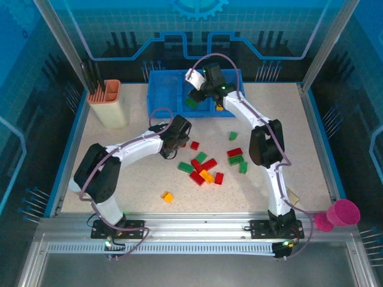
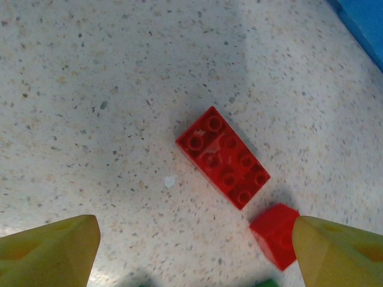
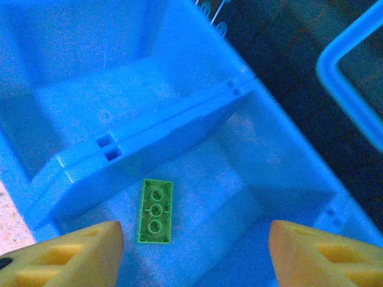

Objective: Sort the legos into containers by color
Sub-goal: Place the lego in the container, then pick up the lego from the center of the table.

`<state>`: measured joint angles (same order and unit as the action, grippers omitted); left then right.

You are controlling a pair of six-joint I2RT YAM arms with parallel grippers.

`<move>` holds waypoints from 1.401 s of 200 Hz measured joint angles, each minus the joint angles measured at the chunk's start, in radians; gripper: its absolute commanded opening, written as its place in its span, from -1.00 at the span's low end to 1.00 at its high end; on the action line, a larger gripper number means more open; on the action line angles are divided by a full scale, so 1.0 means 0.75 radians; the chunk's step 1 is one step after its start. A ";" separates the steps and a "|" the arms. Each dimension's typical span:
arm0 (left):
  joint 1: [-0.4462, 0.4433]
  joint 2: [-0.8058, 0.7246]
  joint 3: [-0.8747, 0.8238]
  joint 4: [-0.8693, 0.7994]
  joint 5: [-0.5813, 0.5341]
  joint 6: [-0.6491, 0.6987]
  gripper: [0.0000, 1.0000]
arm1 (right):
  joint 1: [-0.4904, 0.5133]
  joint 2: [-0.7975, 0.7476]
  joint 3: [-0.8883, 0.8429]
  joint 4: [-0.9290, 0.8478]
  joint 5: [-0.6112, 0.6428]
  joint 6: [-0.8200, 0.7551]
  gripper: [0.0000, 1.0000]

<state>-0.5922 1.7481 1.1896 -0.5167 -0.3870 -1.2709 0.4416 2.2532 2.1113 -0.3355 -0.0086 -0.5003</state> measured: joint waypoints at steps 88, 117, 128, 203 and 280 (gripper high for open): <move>0.021 0.223 0.037 0.153 -0.002 -0.301 0.69 | 0.005 -0.709 -0.846 0.279 0.042 0.217 0.37; 0.037 0.240 0.052 0.168 0.008 -0.331 0.67 | 0.016 -0.846 -1.049 0.311 0.046 0.286 0.36; 0.043 0.249 0.065 0.155 0.015 -0.334 0.66 | 0.024 -0.886 -1.114 0.325 0.046 0.316 0.36; 0.075 0.335 0.201 -0.018 0.092 -0.334 0.41 | 0.130 -1.100 -1.277 0.354 0.061 0.403 0.32; 0.101 0.344 0.207 -0.111 0.161 -0.326 -0.25 | 0.146 -1.164 -1.334 0.359 0.117 0.397 0.33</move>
<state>-0.5167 2.0060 1.3449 -0.5999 -0.2661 -1.5154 0.5514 1.3800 1.1107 -0.0662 0.0795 -0.2024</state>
